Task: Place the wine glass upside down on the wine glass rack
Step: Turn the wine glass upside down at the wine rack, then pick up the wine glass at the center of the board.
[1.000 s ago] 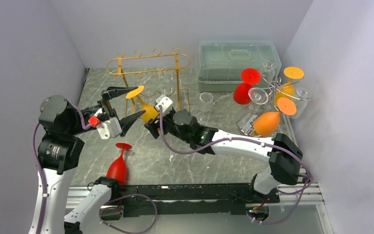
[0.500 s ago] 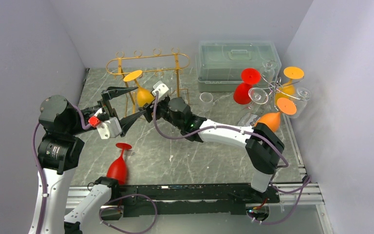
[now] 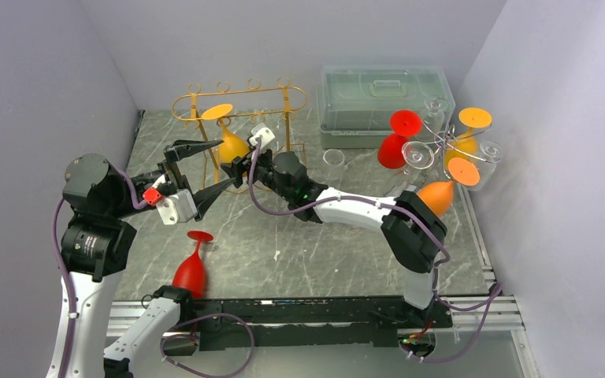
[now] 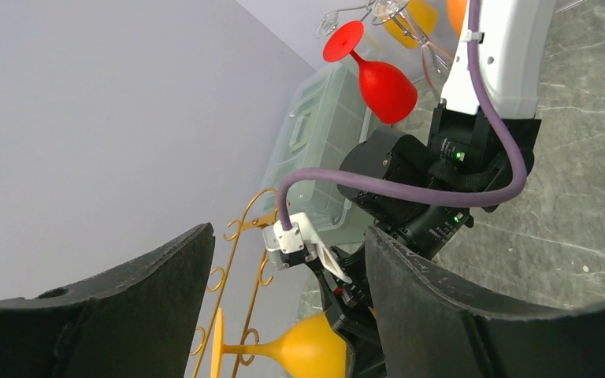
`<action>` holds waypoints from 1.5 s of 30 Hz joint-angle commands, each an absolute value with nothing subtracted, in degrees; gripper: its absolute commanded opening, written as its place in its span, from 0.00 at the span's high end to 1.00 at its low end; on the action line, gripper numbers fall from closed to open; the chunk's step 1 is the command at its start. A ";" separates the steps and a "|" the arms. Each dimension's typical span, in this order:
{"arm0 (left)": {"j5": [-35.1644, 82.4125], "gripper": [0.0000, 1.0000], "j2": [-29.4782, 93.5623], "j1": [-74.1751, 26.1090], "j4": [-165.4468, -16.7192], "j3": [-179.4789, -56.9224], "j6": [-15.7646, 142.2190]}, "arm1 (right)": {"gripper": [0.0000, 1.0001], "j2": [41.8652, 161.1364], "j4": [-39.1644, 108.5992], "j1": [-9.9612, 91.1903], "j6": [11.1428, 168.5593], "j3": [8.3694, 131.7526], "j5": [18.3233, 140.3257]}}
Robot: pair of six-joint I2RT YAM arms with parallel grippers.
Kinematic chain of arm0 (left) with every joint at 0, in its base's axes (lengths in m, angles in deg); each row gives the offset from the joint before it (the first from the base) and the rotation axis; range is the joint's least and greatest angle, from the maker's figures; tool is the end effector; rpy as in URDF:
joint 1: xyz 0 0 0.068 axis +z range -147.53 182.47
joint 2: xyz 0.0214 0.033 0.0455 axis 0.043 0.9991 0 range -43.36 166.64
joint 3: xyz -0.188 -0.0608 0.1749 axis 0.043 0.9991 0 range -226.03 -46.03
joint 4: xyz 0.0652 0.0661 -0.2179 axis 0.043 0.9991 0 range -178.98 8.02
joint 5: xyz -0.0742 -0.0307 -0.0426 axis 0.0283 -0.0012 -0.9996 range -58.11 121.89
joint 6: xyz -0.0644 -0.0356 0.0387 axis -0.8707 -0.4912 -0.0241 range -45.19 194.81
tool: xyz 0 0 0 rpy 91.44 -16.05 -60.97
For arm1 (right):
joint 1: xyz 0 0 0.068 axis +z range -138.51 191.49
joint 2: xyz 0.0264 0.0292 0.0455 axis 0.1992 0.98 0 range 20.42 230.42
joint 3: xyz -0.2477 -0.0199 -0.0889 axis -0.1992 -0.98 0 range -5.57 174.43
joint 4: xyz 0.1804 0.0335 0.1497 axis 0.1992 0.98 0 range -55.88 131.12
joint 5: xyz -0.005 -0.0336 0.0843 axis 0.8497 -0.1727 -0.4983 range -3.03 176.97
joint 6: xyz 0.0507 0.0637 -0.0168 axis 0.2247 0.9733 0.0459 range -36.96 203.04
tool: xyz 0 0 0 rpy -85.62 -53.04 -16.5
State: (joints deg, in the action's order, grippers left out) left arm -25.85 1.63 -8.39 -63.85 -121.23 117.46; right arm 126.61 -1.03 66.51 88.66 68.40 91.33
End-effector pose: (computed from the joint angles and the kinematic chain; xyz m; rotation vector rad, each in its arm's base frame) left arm 0.0973 -0.0811 0.4654 1.2960 0.8154 -0.3028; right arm 0.2650 0.3689 0.2999 -0.5991 1.4533 0.7830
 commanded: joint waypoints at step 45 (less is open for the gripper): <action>-26.04 0.25 1.55 -8.34 -64.28 -121.24 118.07 | 0.03 136.34 32.90 80.33 130.97 80.35 86.49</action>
State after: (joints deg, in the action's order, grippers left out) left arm -25.61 1.63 -8.36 -63.85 -121.23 117.50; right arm 134.07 30.07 79.50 123.22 75.57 90.60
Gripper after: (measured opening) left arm 0.755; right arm 0.994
